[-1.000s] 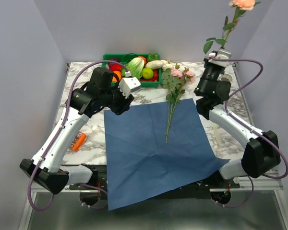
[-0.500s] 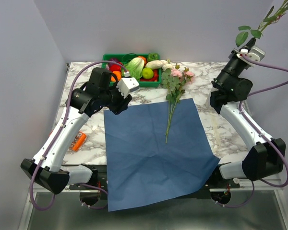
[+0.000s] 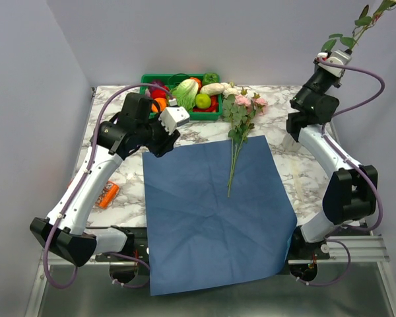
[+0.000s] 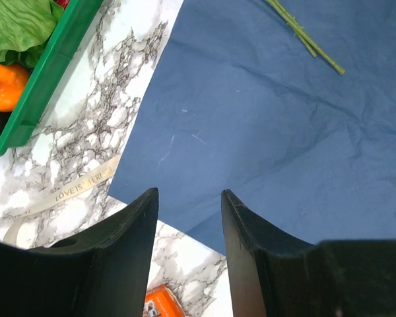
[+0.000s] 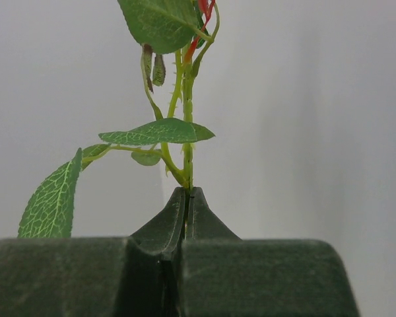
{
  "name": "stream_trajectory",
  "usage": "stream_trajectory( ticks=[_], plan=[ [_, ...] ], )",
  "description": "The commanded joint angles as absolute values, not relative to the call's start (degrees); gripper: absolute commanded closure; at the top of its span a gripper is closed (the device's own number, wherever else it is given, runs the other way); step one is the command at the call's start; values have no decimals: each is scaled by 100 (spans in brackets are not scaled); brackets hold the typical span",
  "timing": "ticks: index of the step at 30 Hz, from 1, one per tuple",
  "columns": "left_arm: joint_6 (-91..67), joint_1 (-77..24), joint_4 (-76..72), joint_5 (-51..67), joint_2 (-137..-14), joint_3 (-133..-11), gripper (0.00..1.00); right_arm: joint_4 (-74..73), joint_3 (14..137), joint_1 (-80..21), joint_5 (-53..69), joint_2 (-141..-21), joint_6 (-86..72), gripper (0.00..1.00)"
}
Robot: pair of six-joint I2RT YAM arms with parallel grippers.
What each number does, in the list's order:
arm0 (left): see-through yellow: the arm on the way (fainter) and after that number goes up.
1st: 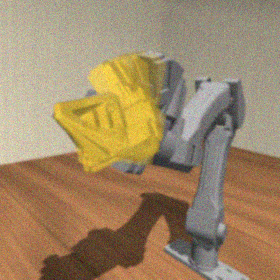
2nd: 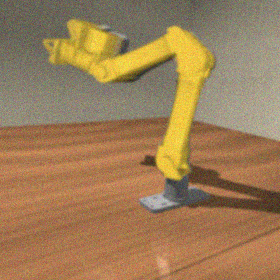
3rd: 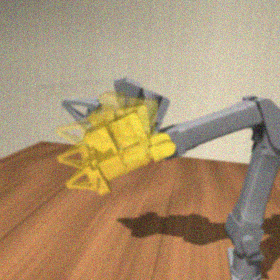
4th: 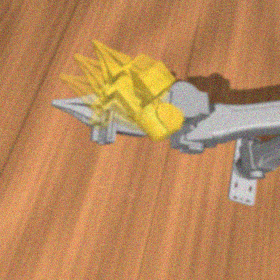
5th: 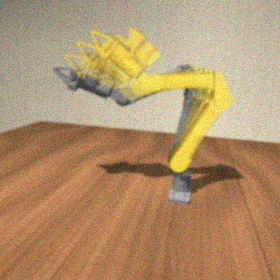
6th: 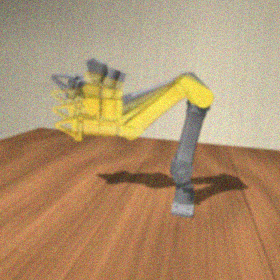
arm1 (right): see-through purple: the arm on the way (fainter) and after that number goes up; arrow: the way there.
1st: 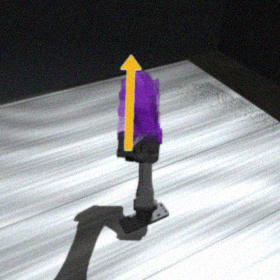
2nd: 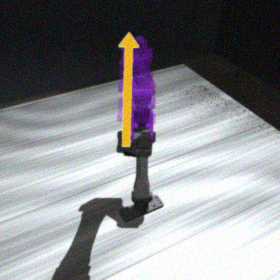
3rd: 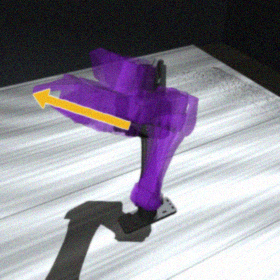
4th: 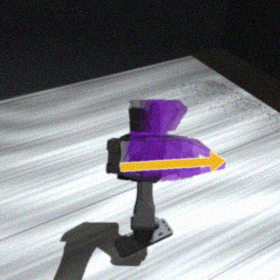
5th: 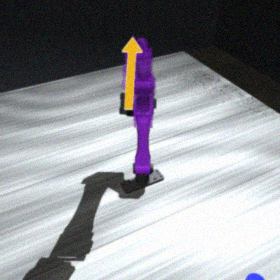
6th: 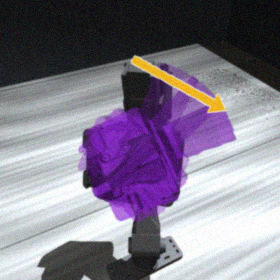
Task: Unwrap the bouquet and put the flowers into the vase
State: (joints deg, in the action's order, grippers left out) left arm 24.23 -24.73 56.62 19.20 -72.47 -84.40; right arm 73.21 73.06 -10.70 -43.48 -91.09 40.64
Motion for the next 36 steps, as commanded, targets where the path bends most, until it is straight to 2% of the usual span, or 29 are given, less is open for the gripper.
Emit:
stream_trajectory(
  ticks=[1, 18, 24, 28, 32, 34, 36],
  plan=[
    [2540, -2400, 5581, 2092, -7339, -8420, 48, 8253, 7541, -879, -4263, -9193, 4201, 99],
    [2637, -2276, 5660, 2206, -7725, -8710, 48, 8956, 7436, -800, -4148, -9861, 4237, 99],
    [2637, -2259, 5695, 2206, -7761, -8842, 48, 9026, 6751, -861, -4455, -9625, 3999, 99],
    [2610, -2259, 5722, 2215, -7770, -8895, 48, 9061, 5882, -1247, -4526, -9159, 3885, 99],
    [2540, -2259, 5739, 2241, -7717, -8938, 48, 9062, 5283, -1546, -4868, -8851, 3894, 92],
    [2496, -2259, 5748, 2276, -7673, -8947, 48, 9018, 4993, -1652, -5079, -8641, 3832, 79],
    [2487, -2259, 5748, 2294, -7620, -8930, 48, 8878, 4800, -1731, -5159, -8474, 3771, 73]
  ],
)
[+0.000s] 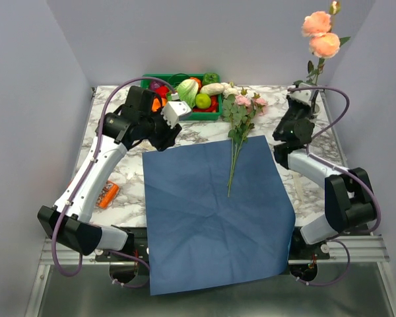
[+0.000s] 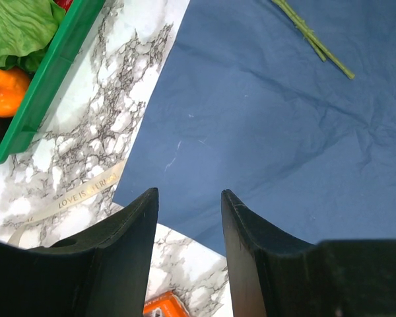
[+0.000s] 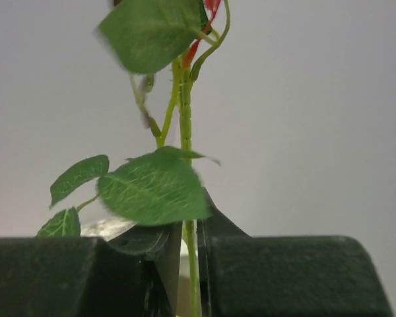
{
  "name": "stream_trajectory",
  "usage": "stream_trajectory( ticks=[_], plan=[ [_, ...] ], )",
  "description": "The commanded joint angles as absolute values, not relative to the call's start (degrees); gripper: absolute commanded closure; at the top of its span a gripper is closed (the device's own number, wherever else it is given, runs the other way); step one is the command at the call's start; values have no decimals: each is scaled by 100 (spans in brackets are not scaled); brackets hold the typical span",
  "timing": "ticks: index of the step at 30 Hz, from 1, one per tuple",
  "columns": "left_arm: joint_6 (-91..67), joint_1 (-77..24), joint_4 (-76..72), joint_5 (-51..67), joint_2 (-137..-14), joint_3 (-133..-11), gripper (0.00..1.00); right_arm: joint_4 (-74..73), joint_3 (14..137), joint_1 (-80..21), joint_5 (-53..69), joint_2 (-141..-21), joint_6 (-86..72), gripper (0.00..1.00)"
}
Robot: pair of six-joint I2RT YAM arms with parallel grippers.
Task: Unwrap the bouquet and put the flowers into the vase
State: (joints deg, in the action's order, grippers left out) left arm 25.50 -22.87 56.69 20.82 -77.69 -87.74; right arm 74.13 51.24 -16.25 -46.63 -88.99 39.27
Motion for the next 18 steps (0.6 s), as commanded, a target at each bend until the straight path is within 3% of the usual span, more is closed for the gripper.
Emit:
stream_trajectory(
  ticks=[1, 2, 3, 6, 12, 18],
  plan=[
    [2479, -2259, 5748, 2294, -7603, -8921, 48, 8755, 4651, -1784, -5203, -8368, 3631, 69],
    [2479, -2259, 5765, 2285, -7585, -8921, 48, 8580, 4606, -1784, -5203, -8176, 3517, 64],
    [2479, -2259, 5783, 2294, -7559, -8921, 48, 8221, 4579, -1784, -5247, -8078, 3394, 51],
    [2470, -2259, 5783, 2294, -7453, -8877, 48, 7501, 4544, -1793, -5519, -7700, 2954, 31],
    [2487, -2259, 5774, 2268, -7260, -8745, 48, 5228, 4561, -1784, -5239, -6901, 1453, 19],
    [2496, -2259, 5801, 2267, -7137, -8745, 48, 3213, 5289, -1775, -4737, -6996, 537, 18]
  ],
)
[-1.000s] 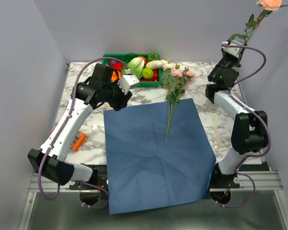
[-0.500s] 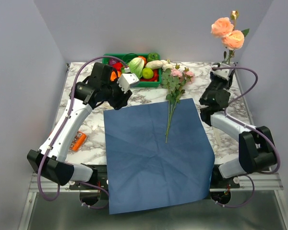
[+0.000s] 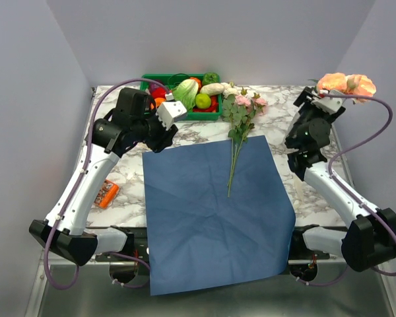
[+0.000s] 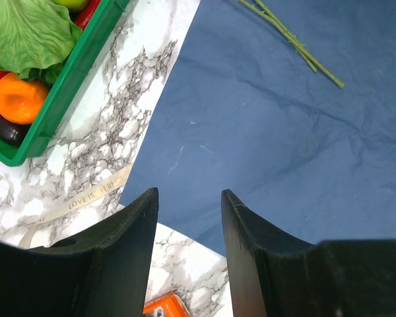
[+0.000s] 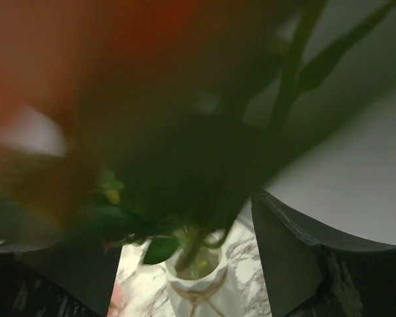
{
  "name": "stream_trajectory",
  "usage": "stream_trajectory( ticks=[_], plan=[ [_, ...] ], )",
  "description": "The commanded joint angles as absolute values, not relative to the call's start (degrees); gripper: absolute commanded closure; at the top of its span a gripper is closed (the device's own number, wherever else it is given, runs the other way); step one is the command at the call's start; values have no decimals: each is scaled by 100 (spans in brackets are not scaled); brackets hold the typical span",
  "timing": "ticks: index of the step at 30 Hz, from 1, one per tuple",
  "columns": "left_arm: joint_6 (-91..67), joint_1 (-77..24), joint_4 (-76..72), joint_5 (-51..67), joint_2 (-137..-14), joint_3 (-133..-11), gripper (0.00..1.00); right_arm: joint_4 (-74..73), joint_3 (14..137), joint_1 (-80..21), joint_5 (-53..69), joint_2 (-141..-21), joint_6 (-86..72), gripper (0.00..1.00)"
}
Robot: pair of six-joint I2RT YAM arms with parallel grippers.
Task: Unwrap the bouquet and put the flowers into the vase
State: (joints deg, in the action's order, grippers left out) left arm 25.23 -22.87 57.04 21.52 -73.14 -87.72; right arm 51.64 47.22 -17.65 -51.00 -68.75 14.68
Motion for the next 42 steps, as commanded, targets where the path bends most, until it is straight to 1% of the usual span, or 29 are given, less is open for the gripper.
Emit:
stream_trajectory(
  ticks=[1, 6, 12, 14, 15, 18, 19, 21, 23, 25, 28, 31, 32, 33, 36, 39, 42],
  plan=[
    [2496, -2259, 5801, 2276, -7111, -8736, 48, 2964, 5378, -1775, -4711, -7022, 284, 18],
    [2531, -2259, 5818, 2276, -7058, -8684, 48, 1471, 5669, -1749, -4431, -6935, -474, 17],
    [2558, -2259, 5836, 2347, -7022, -8666, 48, 187, 5924, -1696, -3903, -6681, -1089, 16],
    [2558, -2259, 5827, 2373, -7022, -8666, 48, 132, 5714, -1705, -3596, -6531, -1265, 15],
    [2549, -2259, 5810, 2390, -7022, -8649, 48, 97, 5652, -1705, -3464, -6356, -1292, 12],
    [2523, -2259, 5801, 2373, -7031, -8648, 48, 123, 5345, -1819, -2885, -6074, -1266, 8],
    [2505, -2259, 5801, 2356, -7049, -8657, 48, 201, 5265, -1941, -2439, -5891, -1135, 7],
    [2435, -2259, 5792, 2286, -7092, -8683, 48, 229, 5116, -2152, -2233, -5766, -1029, 3],
    [2408, -2259, 5818, 2268, -7171, -8719, 48, 45, 5098, -2539, -2258, -5827, -914, 0],
    [2365, -2259, 5818, 2285, -7198, -8736, 48, -350, 5098, -2872, -2433, -6002, -1019, 0],
    [2303, -2259, 5801, 2303, -7225, -8745, 48, -1096, 5351, -3093, -2487, -6564, -1614, 0],
    [2250, -2259, 5792, 2250, -7242, -8798, 48, -1782, 5624, -3155, -2277, -7214, -2343, 0],
    [2241, -2259, 5801, 2241, -7233, -8798, 48, -1932, 5816, -3155, -2233, -7416, -2547, 1],
    [2233, -2259, 5801, 2233, -7242, -8807, 48, -2203, 5914, -3164, -2198, -7783, -2714, 12],
    [2241, -2259, 5792, 2241, -7207, -8772, 48, -2697, 6327, -3155, -2170, -8522, -3251, 26],
    [2241, -2259, 5809, 2224, -7216, -8771, 48, -2698, 6485, -3155, -2513, -8849, -3726, 30],
    [2276, -2259, 5827, 2197, -7207, -8780, 48, -2872, 6932, -3155, -2811, -9508, -3919, 34]
  ],
)
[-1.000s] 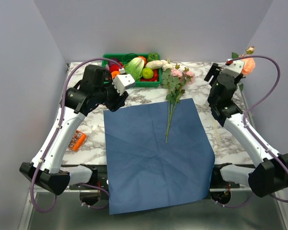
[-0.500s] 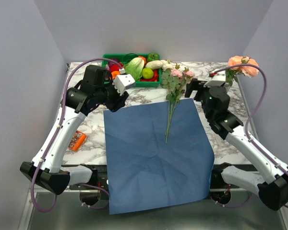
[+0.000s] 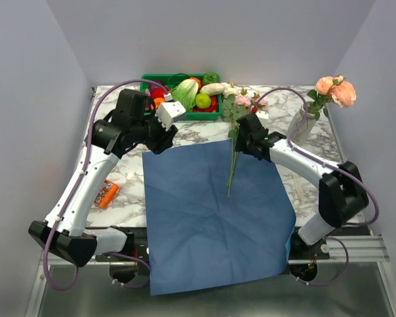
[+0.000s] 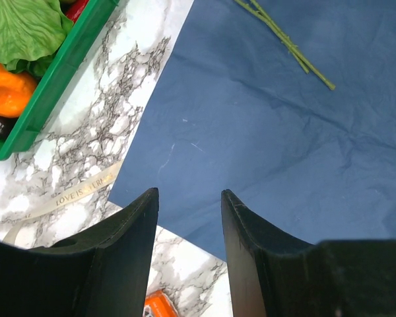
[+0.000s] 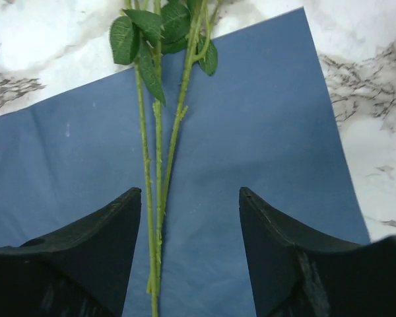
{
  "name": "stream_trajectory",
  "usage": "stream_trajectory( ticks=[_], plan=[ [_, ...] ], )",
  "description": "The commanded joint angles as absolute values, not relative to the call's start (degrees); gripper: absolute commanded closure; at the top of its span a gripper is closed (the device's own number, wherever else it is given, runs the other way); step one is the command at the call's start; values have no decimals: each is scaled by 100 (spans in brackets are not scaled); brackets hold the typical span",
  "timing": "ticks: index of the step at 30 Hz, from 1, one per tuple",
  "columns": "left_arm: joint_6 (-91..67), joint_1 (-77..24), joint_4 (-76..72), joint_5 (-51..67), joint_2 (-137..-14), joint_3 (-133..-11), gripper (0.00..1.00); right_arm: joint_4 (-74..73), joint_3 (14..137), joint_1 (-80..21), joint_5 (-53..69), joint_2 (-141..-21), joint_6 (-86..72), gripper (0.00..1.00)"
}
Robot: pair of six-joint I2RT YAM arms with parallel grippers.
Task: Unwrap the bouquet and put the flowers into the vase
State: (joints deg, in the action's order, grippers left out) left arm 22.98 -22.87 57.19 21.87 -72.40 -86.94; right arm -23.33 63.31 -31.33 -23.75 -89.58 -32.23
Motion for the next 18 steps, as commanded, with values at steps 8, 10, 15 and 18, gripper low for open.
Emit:
stream_trajectory(
  ticks=[8, 10, 15, 18],
  plan=[
    [2329, -2259, 5801, 2127, -7207, -8710, 48, -3893, 8304, -3059, -3533, -11309, -4754, 37],
    [2347, -2259, 5818, 2109, -7207, -8684, 48, -3973, 8411, -2928, -3472, -11408, -4930, 39],
    [2452, -2259, 5809, 2101, -7225, -8613, 48, -3683, 8323, -2742, -3357, -11373, -4887, 41],
    [2470, -2259, 5775, 2109, -7260, -8587, 48, -3490, 8332, -2690, -3235, -11373, -4737, 42]
  ],
)
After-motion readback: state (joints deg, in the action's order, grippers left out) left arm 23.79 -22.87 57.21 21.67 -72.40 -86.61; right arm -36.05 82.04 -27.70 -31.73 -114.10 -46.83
